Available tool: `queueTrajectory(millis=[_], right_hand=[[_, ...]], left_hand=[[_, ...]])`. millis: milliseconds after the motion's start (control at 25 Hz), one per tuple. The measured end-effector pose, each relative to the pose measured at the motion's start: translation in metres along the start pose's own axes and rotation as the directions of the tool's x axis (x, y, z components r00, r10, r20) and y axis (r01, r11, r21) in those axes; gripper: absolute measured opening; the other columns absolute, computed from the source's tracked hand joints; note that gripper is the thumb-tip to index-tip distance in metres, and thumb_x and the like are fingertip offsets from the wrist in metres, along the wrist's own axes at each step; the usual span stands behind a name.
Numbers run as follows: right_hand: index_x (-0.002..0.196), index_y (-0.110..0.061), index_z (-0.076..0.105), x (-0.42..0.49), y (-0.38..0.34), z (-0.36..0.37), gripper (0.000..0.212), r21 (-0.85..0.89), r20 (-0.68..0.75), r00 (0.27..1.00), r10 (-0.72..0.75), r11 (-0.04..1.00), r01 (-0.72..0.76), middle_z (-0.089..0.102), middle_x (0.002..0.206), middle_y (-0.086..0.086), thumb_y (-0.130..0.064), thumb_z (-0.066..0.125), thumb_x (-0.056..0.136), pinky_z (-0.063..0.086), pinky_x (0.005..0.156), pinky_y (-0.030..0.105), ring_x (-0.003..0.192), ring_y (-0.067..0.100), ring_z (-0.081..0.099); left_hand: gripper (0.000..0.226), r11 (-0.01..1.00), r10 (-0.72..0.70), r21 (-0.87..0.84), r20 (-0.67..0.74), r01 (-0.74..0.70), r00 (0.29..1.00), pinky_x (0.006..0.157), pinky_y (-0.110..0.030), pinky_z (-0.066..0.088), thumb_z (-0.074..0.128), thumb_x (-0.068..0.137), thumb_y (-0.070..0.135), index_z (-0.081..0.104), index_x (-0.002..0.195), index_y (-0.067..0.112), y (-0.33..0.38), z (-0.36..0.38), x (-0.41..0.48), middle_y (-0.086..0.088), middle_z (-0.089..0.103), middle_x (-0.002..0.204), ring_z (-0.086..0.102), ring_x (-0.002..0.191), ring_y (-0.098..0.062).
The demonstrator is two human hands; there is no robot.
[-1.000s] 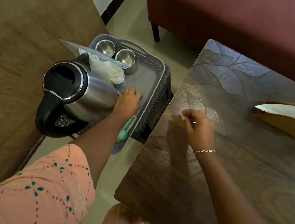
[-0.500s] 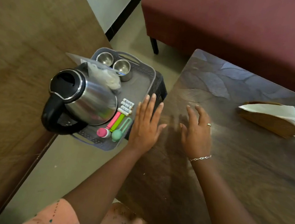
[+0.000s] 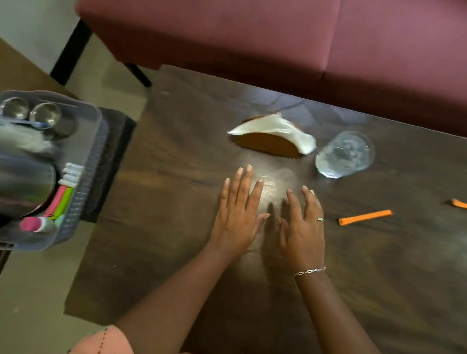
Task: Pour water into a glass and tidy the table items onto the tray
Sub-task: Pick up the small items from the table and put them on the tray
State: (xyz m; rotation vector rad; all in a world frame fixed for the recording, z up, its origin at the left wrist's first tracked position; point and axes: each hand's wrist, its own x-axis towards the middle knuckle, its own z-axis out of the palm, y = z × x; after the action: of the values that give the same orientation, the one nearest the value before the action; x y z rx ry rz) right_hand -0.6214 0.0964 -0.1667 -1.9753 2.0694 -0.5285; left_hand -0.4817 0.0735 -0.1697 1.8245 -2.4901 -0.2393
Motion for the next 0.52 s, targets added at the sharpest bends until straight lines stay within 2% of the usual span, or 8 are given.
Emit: queueTrajectory(millis=[120,200,240,320,400,520], right_hand=[[0.125,-0.01,0.044,-0.004,0.059,-0.025,0.043,-0.024,-0.056,0.997,0.056,0.998,-0.058,0.047,0.131,0.027,-0.02,0.045,0.083,0.039,0.102,0.048,0.122,0.038,0.04],[0.123,-0.008,0.048,-0.008,0.101,-0.042,0.042,-0.049,-0.083,0.991,0.105,0.993,-0.11,0.049,0.129,0.026,-0.02,0.044,0.083,0.038,0.104,0.047,0.122,0.04,0.045],[0.122,-0.006,0.051,-0.01,0.122,-0.051,0.041,-0.07,-0.087,0.987,0.132,0.988,-0.138,0.051,0.128,0.024,-0.019,0.044,0.083,0.037,0.105,0.046,0.121,0.04,0.046],[0.119,-0.003,0.054,-0.011,0.168,-0.069,0.041,-0.112,-0.078,0.978,0.193,0.973,-0.201,0.054,0.125,0.023,-0.011,0.051,0.08,0.036,0.106,0.047,0.119,0.041,0.049],[0.114,0.003,0.057,-0.006,0.219,-0.086,0.041,-0.165,-0.034,0.97,0.24,0.956,-0.242,0.058,0.117,0.026,0.0,0.061,0.073,0.04,0.101,0.052,0.112,0.044,0.054],[0.109,0.009,0.057,0.017,0.284,-0.108,0.039,-0.249,0.072,0.956,0.286,0.933,-0.26,0.058,0.112,0.031,0.009,0.062,0.07,0.046,0.091,0.053,0.103,0.048,0.055]], left_hand=[[0.062,0.996,0.093,-0.008,0.034,-0.093,0.995,0.11,-0.052,0.025,0.035,0.087,0.043,0.033,0.139,0.008,0.065,0.007,0.022,-0.022,0.032,0.147,0.025,0.139,-0.034],[0.058,0.985,0.175,-0.015,0.067,-0.174,0.982,0.108,-0.054,0.027,0.037,0.086,0.042,0.043,0.132,0.007,0.103,0.014,0.035,-0.019,0.041,0.143,0.034,0.135,-0.034],[0.055,0.976,0.218,-0.02,0.084,-0.217,0.972,0.107,-0.054,0.03,0.042,0.084,0.042,0.049,0.126,0.008,0.118,0.018,0.04,-0.017,0.048,0.138,0.039,0.133,-0.032],[0.051,0.957,0.291,-0.033,0.135,-0.289,0.947,0.101,-0.049,0.041,0.064,0.073,0.042,0.059,0.114,0.012,0.146,0.029,0.052,-0.008,0.062,0.121,0.053,0.122,-0.026],[0.052,0.954,0.3,-0.06,0.197,-0.294,0.933,0.089,-0.041,0.05,0.079,0.062,0.04,0.061,0.105,0.016,0.17,0.038,0.061,0.0,0.065,0.105,0.061,0.106,-0.02],[0.039,0.964,0.267,-0.078,0.266,-0.256,0.926,0.084,-0.036,0.045,0.066,0.081,0.035,0.052,0.111,0.016,0.194,0.049,0.073,0.0,0.057,0.108,0.055,0.101,-0.021]])
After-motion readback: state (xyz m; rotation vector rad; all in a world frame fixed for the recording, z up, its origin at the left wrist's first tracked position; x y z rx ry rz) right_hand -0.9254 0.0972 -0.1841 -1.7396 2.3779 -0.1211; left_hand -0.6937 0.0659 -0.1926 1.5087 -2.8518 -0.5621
